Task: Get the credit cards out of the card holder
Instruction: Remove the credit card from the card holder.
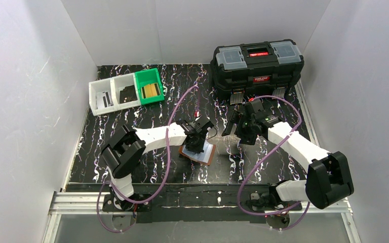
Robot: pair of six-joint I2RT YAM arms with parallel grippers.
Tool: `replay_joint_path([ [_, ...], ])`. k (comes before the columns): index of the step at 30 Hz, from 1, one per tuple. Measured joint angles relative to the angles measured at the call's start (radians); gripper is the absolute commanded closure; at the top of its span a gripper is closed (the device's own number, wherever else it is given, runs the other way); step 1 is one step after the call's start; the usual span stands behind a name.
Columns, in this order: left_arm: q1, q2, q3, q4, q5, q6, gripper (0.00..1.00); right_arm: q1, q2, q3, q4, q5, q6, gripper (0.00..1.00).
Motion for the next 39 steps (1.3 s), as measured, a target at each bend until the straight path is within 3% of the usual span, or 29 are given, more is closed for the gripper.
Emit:
replay_joint_path([
  [12,0.091,-0.024,-0.083,0.152,0.213,-0.071,1.0,0.017,0.047,0.0,0.072,-0.125,0.011,0.02],
  [18,0.164,-0.054,-0.178,0.271,0.346,-0.166,1.0,0.07,0.167,0.0,0.134,-0.231,0.043,0.13],
  [28,0.236,-0.07,-0.295,0.436,0.485,-0.319,1.0,0.1,0.238,0.0,0.218,-0.326,0.099,0.46],
  [39,0.256,-0.07,-0.324,0.491,0.533,-0.376,1.0,0.116,0.289,0.0,0.27,-0.367,0.126,0.49],
])
